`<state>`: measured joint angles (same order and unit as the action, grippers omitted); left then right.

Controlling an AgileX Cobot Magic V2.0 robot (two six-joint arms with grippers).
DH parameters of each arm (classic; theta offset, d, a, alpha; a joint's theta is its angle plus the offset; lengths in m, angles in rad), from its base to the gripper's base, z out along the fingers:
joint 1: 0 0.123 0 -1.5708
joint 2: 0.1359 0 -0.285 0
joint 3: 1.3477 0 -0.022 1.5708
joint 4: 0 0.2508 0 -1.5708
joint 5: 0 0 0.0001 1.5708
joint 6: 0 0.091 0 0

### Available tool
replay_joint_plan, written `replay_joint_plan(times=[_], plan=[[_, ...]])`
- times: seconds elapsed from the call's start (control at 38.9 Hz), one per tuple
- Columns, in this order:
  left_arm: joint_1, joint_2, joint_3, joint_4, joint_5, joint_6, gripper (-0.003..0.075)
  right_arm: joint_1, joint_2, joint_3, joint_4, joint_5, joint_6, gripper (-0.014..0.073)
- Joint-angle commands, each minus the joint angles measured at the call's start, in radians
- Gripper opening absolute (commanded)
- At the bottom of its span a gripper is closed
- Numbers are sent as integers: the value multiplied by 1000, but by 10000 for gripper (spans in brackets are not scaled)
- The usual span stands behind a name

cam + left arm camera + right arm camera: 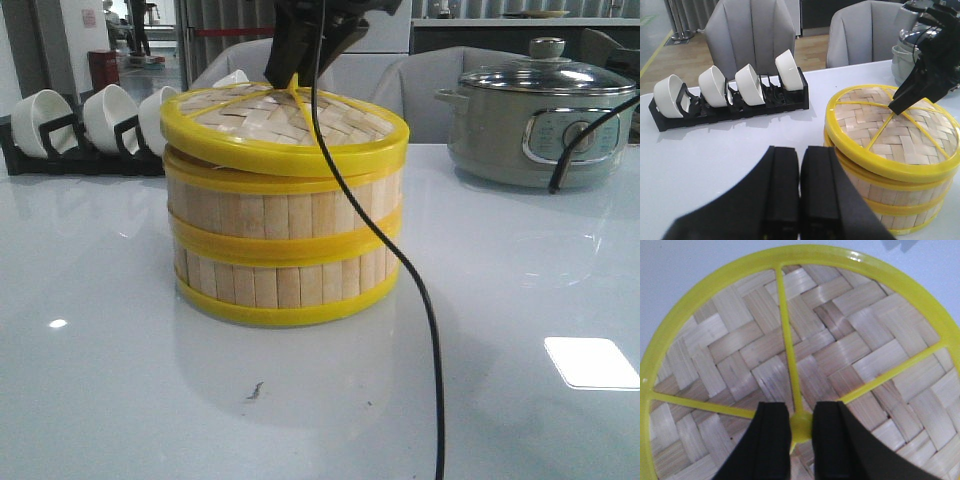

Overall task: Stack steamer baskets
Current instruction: 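Lower the lid onto the top basket, open the right gripper, withdraw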

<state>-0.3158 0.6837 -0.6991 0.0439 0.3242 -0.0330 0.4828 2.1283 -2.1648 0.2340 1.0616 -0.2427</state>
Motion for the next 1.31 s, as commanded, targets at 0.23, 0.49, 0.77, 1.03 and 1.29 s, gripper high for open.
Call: replay_joint_plan(times=[0.23,0.49,0.77,1.03,1.29], plan=[[2,0,-28,-8,-79,-12,92,7,-59,-39,18,-75,-2,56],[2,0,-28,-8,-79,-12,92,7,-59,-39,18,-76,-2,59],[2,0,-28,-8,-79,-12,92,7,-59,-39,18,-58,-2,198],[2,0,-28,-8,-79,-12,92,7,-59,-39,18,-73,-1,382],[2,0,-28,-8,-79,-12,92,7,-67,-39,19,-83,-1,382]])
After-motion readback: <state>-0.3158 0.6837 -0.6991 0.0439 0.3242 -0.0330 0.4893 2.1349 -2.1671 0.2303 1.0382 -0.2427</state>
